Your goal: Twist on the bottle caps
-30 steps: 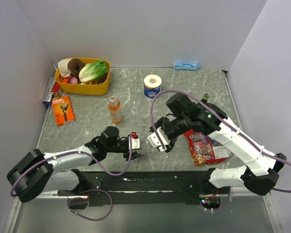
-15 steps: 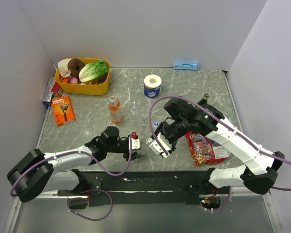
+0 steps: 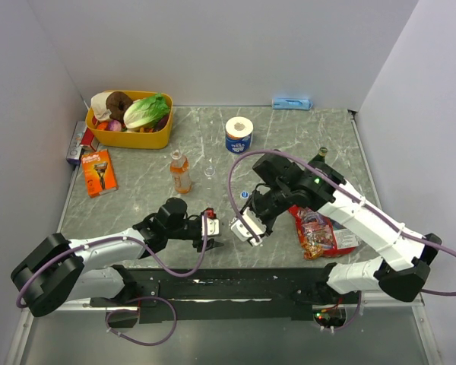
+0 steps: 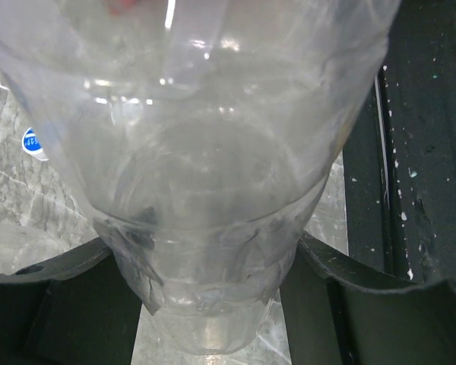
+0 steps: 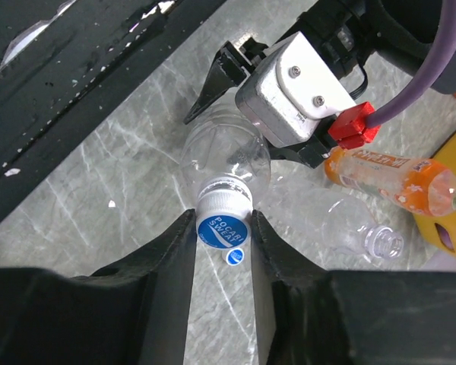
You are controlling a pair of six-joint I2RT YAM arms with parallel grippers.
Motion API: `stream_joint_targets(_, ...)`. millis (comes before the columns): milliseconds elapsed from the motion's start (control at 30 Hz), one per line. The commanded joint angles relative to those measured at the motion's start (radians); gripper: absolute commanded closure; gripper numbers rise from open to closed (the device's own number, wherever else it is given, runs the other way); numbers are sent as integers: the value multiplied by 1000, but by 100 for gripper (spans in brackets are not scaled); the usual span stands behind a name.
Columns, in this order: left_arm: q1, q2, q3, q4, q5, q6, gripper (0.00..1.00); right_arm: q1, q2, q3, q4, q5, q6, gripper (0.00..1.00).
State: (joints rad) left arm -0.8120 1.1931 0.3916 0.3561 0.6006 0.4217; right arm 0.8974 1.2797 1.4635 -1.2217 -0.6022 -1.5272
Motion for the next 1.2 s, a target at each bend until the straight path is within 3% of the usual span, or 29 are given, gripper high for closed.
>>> stream_joint_targets(0,0,-13,39,61,18,32,99,6,24,14,-44,10,-2,70)
stream_joint_targets(133,0,0,69,23,-19,31,99,29,58,58,-78,33,21,79)
stream_joint_targets(367,0,-6,76,14,-79,6,99,80,177,215,-191,114,149,84)
stream_joint_targets(533,0,-38,50,102,-127,-72,99,77,283,316,-211,131,390,86)
stream_joint_targets(733,0,-72,-8,239,-206,-190,99,48,323,329,-111,148,679,88)
stream_joint_targets(900,0,-82,-17,325,-292,-288,99,-55,432,454,-125,58,1008,90)
stream_joint_targets(1067,-3,-75,9,322,-349,-342,99,-94,457,482,-87,31,1173,93)
stream_joint_targets(1100,-3,-75,12,319,-366,-343,99,-95,474,488,-85,68,1249,100)
stream_joint_targets(1167,-4,-67,21,313,-415,-353,99,-94,478,482,-79,116,1335,100)
